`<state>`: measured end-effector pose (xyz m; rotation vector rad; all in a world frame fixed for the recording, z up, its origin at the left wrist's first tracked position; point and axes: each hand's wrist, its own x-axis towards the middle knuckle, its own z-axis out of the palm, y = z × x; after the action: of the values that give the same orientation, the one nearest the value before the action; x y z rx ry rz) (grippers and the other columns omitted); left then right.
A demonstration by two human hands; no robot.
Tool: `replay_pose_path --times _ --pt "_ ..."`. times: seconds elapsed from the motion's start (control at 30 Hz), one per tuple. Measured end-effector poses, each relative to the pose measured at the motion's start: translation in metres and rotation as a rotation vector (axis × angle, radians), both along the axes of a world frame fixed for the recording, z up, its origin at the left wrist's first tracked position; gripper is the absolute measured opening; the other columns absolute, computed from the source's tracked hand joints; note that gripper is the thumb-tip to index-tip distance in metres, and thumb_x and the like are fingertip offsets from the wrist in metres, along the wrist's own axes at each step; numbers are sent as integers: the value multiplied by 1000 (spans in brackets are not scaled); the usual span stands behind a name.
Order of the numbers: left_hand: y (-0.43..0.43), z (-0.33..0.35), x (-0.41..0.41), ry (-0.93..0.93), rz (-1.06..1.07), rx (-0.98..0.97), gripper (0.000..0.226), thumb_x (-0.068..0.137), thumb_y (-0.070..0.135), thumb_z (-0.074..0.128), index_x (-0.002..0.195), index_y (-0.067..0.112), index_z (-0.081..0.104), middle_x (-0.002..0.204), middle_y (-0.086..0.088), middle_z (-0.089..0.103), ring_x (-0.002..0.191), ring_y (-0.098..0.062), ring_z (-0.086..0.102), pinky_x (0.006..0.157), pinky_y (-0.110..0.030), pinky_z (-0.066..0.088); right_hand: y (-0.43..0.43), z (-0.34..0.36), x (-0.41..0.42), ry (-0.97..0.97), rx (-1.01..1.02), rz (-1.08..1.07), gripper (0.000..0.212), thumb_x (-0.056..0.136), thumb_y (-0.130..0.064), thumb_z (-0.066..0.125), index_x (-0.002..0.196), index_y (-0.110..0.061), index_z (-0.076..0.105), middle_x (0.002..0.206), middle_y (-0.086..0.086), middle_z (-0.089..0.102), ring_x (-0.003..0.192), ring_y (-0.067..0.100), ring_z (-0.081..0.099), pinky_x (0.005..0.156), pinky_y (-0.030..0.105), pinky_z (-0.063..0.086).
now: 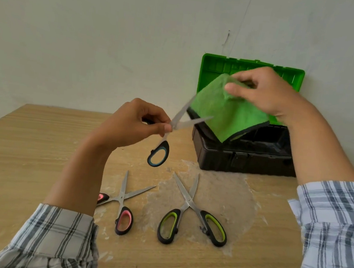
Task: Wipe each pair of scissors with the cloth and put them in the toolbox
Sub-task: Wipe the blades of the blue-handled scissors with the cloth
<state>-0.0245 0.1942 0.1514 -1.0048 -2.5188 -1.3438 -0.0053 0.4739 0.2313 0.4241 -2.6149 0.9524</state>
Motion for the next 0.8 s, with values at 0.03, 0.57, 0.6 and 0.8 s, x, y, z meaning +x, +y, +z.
replay_pose_path --times 0.03,0.57,0.6,0.8 --pt "-1 0 -1 -21 18 62 6 86 25 72 87 21 76 69 8 72 65 2 64 61 -9 44 4 -4 1 2 -205 -12 14 93 -24 67 106 -25 71 97 -15 72 94 -2 68 95 24 49" --pt "21 -1 3 -251 66 390 9 85 19 74 83 11 70 75 -3 77 52 -6 54 46 -14 38 -34 -85 11 -190 -895 -102 22 83 -32 77 100 -18 78 107 3 78 111 23 70 108 48 47" --pt "22 -2 4 -254 60 388 9 85 18 73 83 10 70 75 -3 77 53 -5 54 46 -14 38 -35 -85 11 -207 -968 -102 22 86 -30 74 102 -16 77 108 6 77 109 25 71 105 49 49" --pt "23 -2 3 -245 65 419 15 86 17 73 87 2 70 74 -2 76 54 -6 56 46 -13 38 -44 -91 15 -243 -1291 -4 32 97 -28 60 122 -9 68 118 12 73 109 28 71 85 43 59"
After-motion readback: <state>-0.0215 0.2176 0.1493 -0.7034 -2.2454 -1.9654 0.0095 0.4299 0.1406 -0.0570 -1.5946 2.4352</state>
